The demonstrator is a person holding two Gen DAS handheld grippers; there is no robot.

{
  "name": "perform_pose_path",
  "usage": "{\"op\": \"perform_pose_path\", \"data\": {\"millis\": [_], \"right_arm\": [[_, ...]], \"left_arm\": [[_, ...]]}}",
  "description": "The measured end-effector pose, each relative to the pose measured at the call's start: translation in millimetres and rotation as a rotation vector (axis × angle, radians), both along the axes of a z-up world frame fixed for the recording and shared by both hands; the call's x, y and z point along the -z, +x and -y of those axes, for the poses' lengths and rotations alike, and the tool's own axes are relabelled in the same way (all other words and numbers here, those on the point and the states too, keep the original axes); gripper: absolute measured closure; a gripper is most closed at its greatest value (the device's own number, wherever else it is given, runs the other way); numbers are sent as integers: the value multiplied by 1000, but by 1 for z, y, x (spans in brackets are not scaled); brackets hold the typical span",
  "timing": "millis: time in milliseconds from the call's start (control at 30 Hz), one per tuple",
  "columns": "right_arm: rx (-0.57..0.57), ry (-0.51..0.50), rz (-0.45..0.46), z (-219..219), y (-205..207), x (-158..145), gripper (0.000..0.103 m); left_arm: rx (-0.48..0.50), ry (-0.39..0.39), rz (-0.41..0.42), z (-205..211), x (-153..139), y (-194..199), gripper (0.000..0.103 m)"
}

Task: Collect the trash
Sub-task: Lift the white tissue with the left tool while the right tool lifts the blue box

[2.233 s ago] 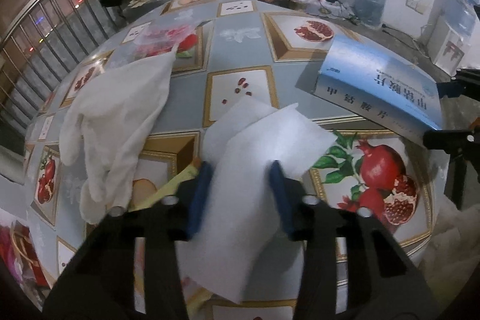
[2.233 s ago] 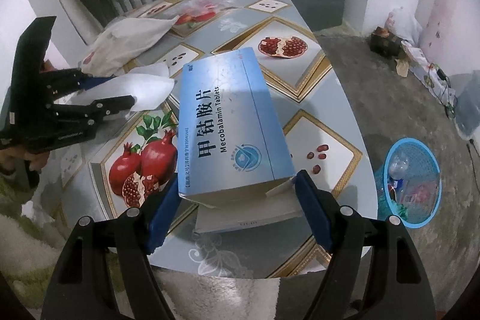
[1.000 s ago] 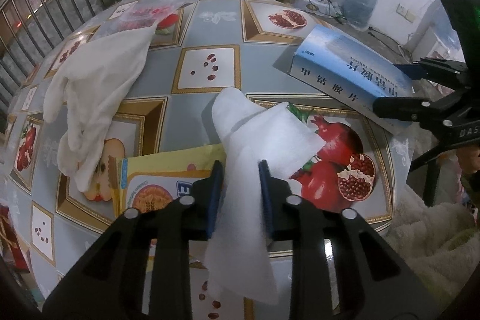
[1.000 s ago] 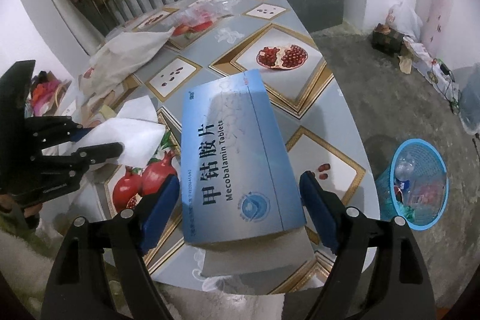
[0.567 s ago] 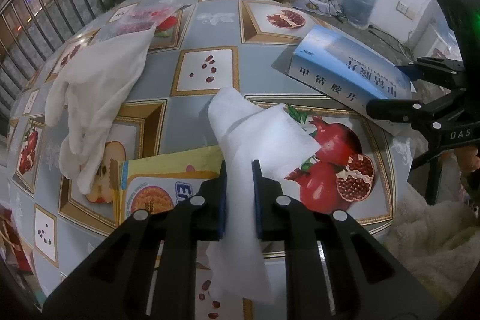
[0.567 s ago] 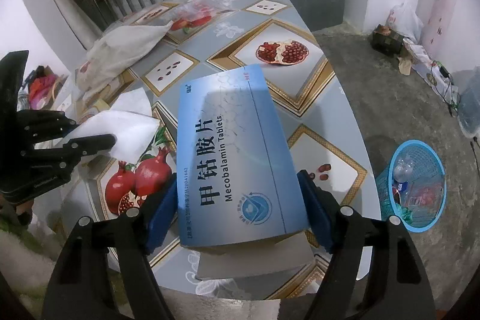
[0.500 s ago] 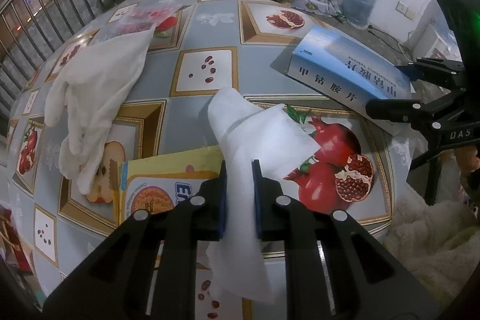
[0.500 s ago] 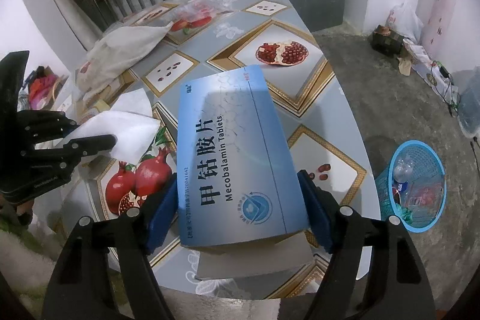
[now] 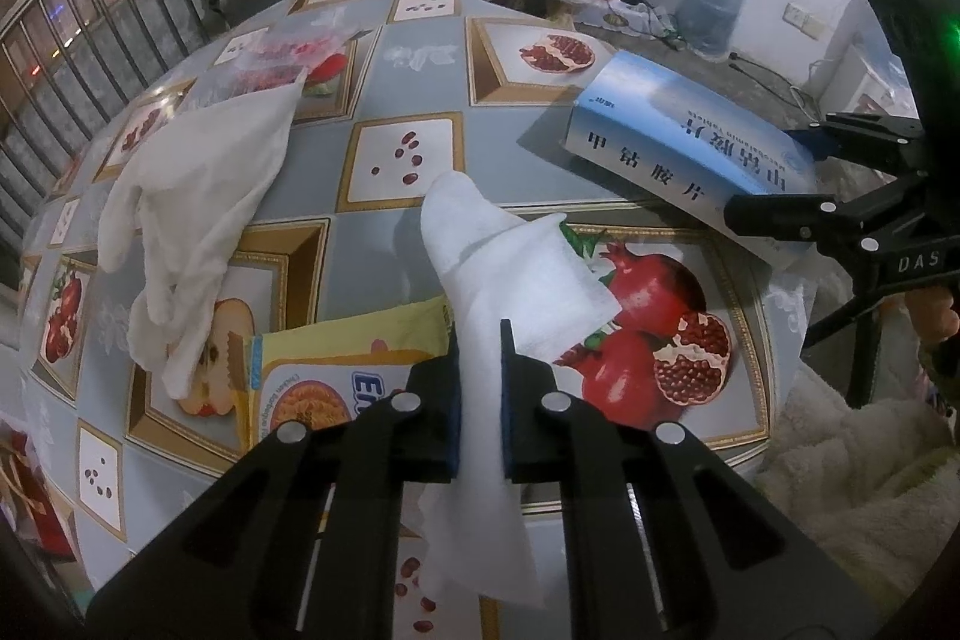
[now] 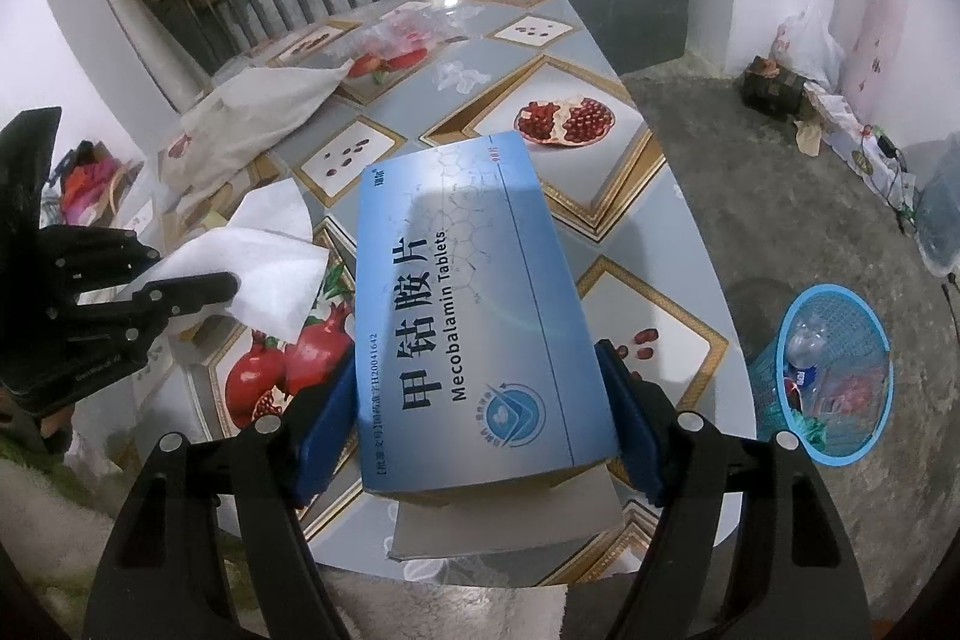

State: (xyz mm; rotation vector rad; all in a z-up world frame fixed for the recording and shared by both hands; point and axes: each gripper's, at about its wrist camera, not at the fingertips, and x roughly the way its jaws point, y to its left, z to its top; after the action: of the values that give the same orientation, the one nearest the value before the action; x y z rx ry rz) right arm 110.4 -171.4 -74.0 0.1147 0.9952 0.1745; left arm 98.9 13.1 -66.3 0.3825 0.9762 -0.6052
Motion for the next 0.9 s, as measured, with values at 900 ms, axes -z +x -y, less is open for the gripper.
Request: {"op": "perform_pose_path", "data": {"millis": [900], "right_arm": [[42, 1, 50, 10, -18, -14, 30]], "left_arm": [[-7, -23, 102, -4, -32, -21, 98]]}}
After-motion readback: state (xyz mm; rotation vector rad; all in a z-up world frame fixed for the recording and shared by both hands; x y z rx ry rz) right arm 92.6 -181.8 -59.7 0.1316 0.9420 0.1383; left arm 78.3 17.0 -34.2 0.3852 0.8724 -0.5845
